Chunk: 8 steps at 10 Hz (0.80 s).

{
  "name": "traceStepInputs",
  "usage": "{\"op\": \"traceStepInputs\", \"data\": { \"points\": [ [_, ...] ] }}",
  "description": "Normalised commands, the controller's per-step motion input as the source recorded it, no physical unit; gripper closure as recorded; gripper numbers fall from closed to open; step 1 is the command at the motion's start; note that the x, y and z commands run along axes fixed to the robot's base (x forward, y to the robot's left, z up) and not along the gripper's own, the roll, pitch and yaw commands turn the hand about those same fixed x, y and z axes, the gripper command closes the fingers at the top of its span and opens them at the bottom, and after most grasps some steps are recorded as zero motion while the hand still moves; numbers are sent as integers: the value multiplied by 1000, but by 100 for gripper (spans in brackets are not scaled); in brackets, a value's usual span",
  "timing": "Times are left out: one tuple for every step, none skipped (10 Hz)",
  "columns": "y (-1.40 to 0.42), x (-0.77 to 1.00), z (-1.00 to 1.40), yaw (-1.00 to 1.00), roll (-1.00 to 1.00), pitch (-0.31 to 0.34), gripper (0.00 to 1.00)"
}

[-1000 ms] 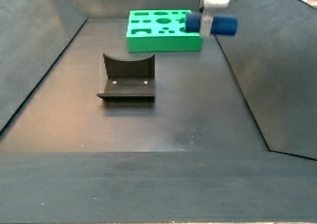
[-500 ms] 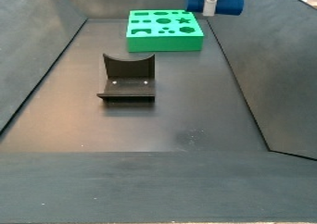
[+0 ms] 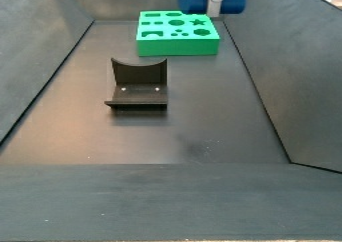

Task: Pick up the oval object. Move up. Place the oval object on the fixture. Regrasp the oval object. Move to above the board. Insert the oval object.
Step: Place the oval object on the fixture.

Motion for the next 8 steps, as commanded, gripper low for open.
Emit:
{"op": "traceStepInputs", "data": {
  "points": [
    [140,1000,58,1000,-49,88,100],
    [118,1000,47,1000,-54,93,100],
    [100,1000,37,1000,-60,99,100],
    [86,1000,37,1000,-66,106,100],
    [71,1000,30,1000,-73,113,100],
    [51,1000,17,1000,-84,124,100],
    [35,934,16,1000,-93,134,100],
    [22,850,9,1000,-103,142,100]
  ]
}}
